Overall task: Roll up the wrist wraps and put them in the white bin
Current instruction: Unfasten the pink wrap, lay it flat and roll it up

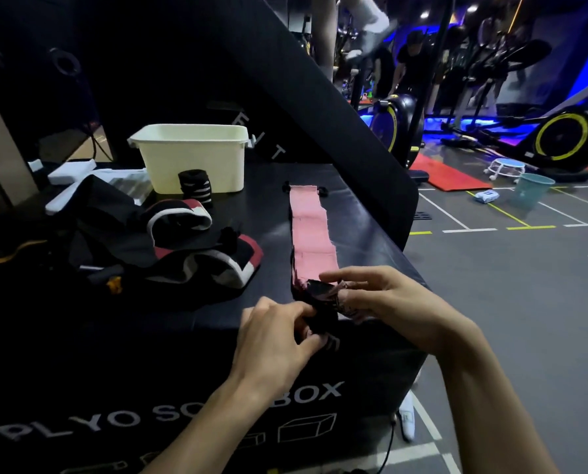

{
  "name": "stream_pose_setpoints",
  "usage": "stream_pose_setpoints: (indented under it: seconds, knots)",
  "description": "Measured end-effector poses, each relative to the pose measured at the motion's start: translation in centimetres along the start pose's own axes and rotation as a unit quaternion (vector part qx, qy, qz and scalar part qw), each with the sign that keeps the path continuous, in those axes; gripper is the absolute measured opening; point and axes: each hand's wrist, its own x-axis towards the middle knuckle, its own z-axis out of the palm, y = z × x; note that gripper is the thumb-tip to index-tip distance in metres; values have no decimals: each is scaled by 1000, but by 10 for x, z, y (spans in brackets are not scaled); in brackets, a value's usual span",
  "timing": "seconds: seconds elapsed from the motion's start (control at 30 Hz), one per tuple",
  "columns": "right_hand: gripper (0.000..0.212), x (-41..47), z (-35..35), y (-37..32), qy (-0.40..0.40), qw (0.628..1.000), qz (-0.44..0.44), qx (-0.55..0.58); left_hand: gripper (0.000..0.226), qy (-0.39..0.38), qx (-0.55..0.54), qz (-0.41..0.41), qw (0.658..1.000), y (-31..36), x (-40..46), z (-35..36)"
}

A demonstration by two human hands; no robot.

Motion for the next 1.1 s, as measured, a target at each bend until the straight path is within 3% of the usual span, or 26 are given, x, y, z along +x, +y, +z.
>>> stream_pose_setpoints:
  seconds: [0.1, 0.2, 0.37, 0.5, 0.7, 0.9, 1.1]
  knots:
    - [31, -5, 0, -1, -18, 1000, -3, -6, 33, -17, 22, -13, 1000, 0, -3, -1]
    - [30, -6, 0, 1, 18, 999, -29, -25, 21, -10, 13, 6, 1000, 1, -7, -9]
    - [24, -1, 6, 3, 100, 989, -59, -95, 12, 0, -26, 114, 993, 4, -8, -22]
    - [19, 2, 11, 3, 112, 978, -103, -140, 12, 70, -91, 174, 978, 1, -1, -30]
    - [14, 0, 10, -1, 56, 993, -103, -7, 10, 126, -119, 178, 969, -1, 8, -34]
    - [8, 4, 13, -2, 126, 961, -180, -169, 10, 160, -52, 224, 960, 4, 9, -31]
    - [12, 1, 8, -5, 98, 940, -176, -277, 9, 139, -72, 229, 961, 5, 10, -29]
